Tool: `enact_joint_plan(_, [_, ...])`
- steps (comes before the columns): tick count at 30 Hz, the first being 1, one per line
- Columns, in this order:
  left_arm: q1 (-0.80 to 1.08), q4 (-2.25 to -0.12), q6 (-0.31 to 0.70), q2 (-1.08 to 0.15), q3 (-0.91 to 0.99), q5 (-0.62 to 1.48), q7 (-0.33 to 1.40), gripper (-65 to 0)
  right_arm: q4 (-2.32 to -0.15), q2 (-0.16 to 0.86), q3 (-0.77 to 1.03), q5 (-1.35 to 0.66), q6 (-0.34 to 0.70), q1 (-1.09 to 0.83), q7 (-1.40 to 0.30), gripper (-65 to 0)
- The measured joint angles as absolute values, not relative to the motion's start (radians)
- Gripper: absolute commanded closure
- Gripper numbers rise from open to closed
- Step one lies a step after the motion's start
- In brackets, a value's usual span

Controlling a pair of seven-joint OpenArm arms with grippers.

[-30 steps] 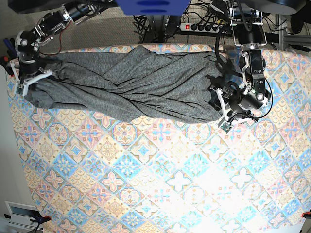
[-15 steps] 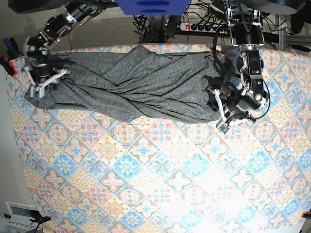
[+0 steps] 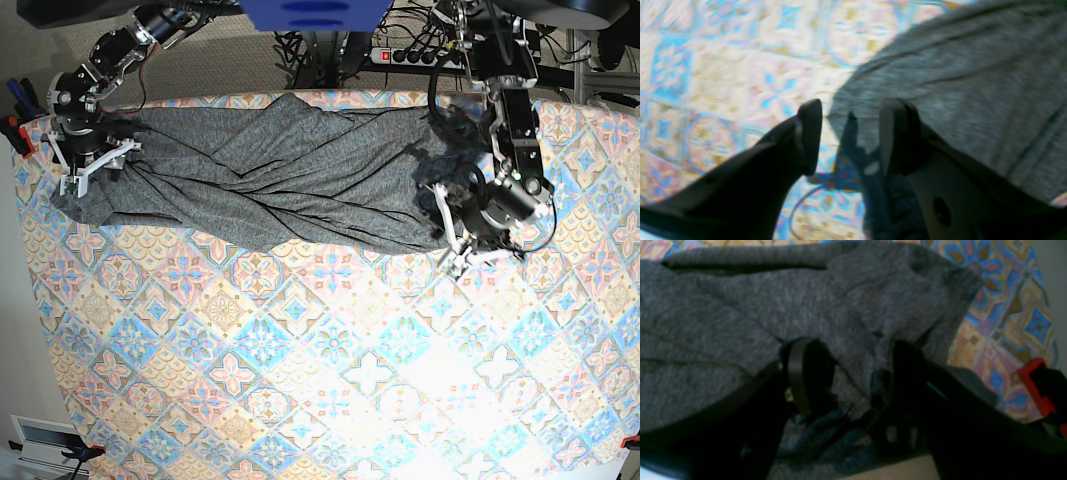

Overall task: Layout the t-shirt on the table in an organized manner, then fold the t-shirt properly
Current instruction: 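Slide the right gripper to the shirt's end and grasp it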

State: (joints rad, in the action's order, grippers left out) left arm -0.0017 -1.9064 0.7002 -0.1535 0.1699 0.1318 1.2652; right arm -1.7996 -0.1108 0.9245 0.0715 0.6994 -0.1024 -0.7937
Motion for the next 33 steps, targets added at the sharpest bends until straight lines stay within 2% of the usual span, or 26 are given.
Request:
enact_joint_plan(5, [0.035, -1.906, 0.7, -0.152, 0.169, 0.126, 1.272, -27.9, -1.804, -0.111, 0.923, 0.072, 0.699, -0.105, -0.802, -32.7])
enact_joint_plan(11, [0.038, -1.905, 0.7, -0.152, 0.17, 0.119, 1.272, -27.9, -1.947, -0.11, 0.926, 0.067, 0.699, -0.164, -0.8, -32.7])
enact_joint_plan(33, [0.06, -1.858, 0.7, -0.153, 0.169, 0.115, 1.261, -27.9, -1.939, -0.105, 0.929, 0.062, 0.702, -0.153, -0.796, -33.1])
